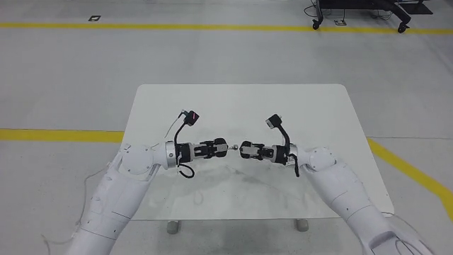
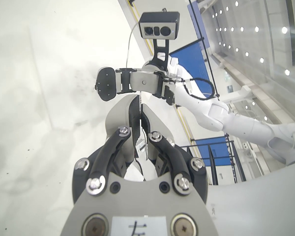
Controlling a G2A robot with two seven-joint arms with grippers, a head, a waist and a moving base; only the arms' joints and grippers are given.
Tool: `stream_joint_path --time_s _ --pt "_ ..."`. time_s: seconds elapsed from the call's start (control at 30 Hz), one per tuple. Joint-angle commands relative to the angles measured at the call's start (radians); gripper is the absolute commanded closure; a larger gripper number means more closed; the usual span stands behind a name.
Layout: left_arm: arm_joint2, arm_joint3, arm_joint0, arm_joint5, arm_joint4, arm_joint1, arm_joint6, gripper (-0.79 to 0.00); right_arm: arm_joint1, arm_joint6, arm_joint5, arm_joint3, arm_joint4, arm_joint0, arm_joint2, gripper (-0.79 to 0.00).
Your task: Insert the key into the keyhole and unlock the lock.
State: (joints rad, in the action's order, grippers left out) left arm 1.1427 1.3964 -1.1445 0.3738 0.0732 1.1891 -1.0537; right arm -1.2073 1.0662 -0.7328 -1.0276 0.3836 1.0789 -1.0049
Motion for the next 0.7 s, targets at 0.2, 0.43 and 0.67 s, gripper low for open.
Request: stream_joint_path --time_s 0.2,0.43,0.67 --pt "-0.008 -0.024 0.011 -0.001 0.048 -0.004 -0.032 0.0 0.007 0.043 0.038 -0.021 0.065 0.022 -0.006 -0.296" --pt "-0.022 -0.014 0.001 0.007 0.036 -0.01 -0.047 0.0 0.006 0.056 0.035 -0.014 0.095 0.019 0.004 -0.292" --pt "-0.03 -0.009 0.001 0.003 0.024 -0.014 -0.033 0.0 0.005 0.051 0.03 0.005 0.103 0.011 0.023 -0.212"
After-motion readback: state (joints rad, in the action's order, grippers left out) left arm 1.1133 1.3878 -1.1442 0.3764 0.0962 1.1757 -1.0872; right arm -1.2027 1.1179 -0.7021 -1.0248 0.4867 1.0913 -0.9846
